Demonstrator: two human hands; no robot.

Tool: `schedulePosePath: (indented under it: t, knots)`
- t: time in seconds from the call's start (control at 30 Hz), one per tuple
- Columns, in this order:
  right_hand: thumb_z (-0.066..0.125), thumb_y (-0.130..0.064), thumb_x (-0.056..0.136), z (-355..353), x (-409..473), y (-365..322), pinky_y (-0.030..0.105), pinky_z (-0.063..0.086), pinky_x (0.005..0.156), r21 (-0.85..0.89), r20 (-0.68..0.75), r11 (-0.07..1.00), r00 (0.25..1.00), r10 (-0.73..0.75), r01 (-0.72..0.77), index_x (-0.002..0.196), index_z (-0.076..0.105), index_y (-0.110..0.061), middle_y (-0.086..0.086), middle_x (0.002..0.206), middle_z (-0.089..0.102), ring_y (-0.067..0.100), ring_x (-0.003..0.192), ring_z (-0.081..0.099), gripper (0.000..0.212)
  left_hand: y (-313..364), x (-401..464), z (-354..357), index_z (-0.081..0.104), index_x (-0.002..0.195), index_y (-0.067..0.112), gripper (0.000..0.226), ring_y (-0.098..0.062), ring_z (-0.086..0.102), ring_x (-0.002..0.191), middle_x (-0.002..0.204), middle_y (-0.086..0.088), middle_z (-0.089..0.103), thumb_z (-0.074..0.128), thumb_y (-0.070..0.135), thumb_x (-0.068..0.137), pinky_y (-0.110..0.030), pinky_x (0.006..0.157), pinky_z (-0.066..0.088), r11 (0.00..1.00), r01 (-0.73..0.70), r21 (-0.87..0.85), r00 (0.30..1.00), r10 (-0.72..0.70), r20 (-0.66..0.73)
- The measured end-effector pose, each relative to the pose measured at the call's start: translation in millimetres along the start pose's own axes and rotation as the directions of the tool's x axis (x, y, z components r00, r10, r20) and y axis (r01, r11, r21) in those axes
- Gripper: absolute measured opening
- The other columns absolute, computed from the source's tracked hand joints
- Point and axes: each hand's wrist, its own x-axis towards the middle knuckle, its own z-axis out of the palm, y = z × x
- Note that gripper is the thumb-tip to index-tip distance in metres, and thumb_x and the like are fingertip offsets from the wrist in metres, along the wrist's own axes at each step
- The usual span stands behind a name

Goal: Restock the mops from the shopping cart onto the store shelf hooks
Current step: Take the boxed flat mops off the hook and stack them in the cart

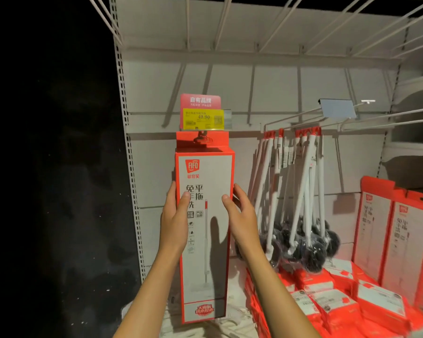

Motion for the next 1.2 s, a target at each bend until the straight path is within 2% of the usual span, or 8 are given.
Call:
schedulePosePath:
  t: [0.1, 0.2, 0.3, 0.4, 0.5, 0.7, 0.9, 1.2]
  knots:
    - [0.059, -0.025, 0.1, -12.2, -20.7, -5.6, 0.005, 0.037, 0.102, -0.053, -0.019, 0.997, 0.998, -0.058, 0.057, 0.15, 0.044, -0.021, -0.011, 0.147, 0.048, 0.0, 0.133, 0.044, 0.052, 0.7, -23.6, 1.4, 0.042, 0.149, 0.036, 0.045, 0.001, 0.063, 0.114, 0.134, 0.013, 0.061, 0.045, 0.045, 0.104, -0.022, 0.086, 0.057, 0.999, -0.023, 0.032, 1.0, 0.023, -0.003]
    - [0.06, -0.038, 0.094, -32.0, -46.3, -12.2, 0.001, 0.036, 0.098, -0.104, -0.034, 0.989, 0.993, -0.109, 0.105, 0.143, 0.049, -0.029, -0.012, 0.144, 0.051, -0.004, 0.131, 0.046, 0.05, -5.7, -45.9, 5.3, 0.033, 0.149, 0.051, 0.061, -0.003, 0.042, 0.14, 0.152, 0.021, 0.044, 0.044, 0.065, 0.091, -0.047, 0.115, 0.04, 0.987, -0.035, 0.158, 0.998, 0.026, 0.054]
    - [0.057, -0.051, 0.086, -62.0, -73.6, -16.5, 0.002, 0.035, 0.098, -0.203, -0.067, 0.971, 0.988, -0.142, 0.126, 0.138, 0.053, -0.033, -0.017, 0.139, 0.053, -0.015, 0.125, 0.045, 0.055, -4.3, -73.0, 19.6, 0.024, 0.155, 0.045, 0.063, 0.001, 0.023, 0.148, 0.161, 0.021, 0.026, 0.045, 0.057, 0.096, -0.044, 0.123, 0.027, 0.94, -0.115, 0.322, 0.986, 0.069, 0.149]
    - [0.05, -0.06, 0.084, -99.0, -102.8, -15.2, 0.006, 0.033, 0.106, -0.357, -0.124, 0.928, 0.98, -0.156, 0.103, 0.14, 0.055, -0.029, -0.013, 0.143, 0.052, -0.012, 0.13, 0.042, 0.064, 1.1, -101.6, 38.6, 0.014, 0.158, 0.041, 0.073, 0.0, 0.006, 0.152, 0.166, 0.015, 0.014, 0.034, 0.066, 0.092, -0.031, 0.125, 0.011, 0.829, -0.222, 0.514, 0.962, 0.1, 0.255]
    - [0.046, -0.064, 0.085, -140.6, -137.5, -19.1, 0.007, 0.024, 0.11, -0.529, -0.167, 0.847, 0.974, -0.156, 0.045, 0.144, 0.051, -0.029, -0.01, 0.151, 0.046, -0.003, 0.139, 0.036, 0.069, 5.4, -131.2, 64.2, 0.007, 0.159, 0.038, 0.084, -0.008, -0.005, 0.155, 0.169, 0.008, 0.006, 0.018, 0.074, 0.084, -0.037, 0.126, 0.006, 0.676, -0.325, 0.661, 0.918, 0.057, 0.393]
    - [0.037, -0.07, 0.087, -236.1, -217.2, -45.3, 0.025, 0.012, 0.12, -0.738, -0.263, 0.668, 0.953, -0.153, -0.096, 0.151, 0.038, -0.033, -0.006, 0.162, 0.028, 0.01, 0.152, 0.015, 0.074, 15.6, -205.1, 132.5, 0.019, 0.159, 0.033, 0.085, -0.019, 0.0, 0.156, 0.168, -0.003, 0.014, 0.023, 0.072, 0.083, -0.05, 0.125, 0.014, 0.643, -0.452, 0.618, 0.821, 0.028, 0.571]
    - [0.029, -0.072, 0.091, -333.3, -299.0, -75.6, 0.044, 0.008, 0.126, -0.823, -0.311, 0.528, 0.944, -0.11, -0.209, 0.154, 0.024, -0.042, -0.011, 0.167, 0.007, 0.006, 0.153, -0.008, 0.07, 38.8, -299.2, 205.7, 0.02, 0.159, 0.035, 0.088, -0.017, -0.003, 0.156, 0.169, 0.002, 0.009, 0.021, 0.075, 0.08, -0.047, 0.126, 0.01, 0.727, -0.439, 0.529, 0.752, -0.025, 0.659]
    - [0.024, -0.074, 0.092, -466.6, -433.1, -123.8, 0.04, 0.001, 0.126, -0.791, -0.491, 0.444, 0.87, -0.051, -0.42, 0.156, 0.024, -0.041, -0.014, 0.167, 0.001, 0.0, 0.15, -0.016, 0.073, 84.5, -444.1, 305.5, 0.016, 0.159, 0.038, 0.091, -0.017, -0.005, 0.156, 0.169, 0.002, 0.005, 0.018, 0.079, 0.077, -0.045, 0.126, 0.008, 0.807, -0.467, 0.362, 0.579, -0.031, 0.815]
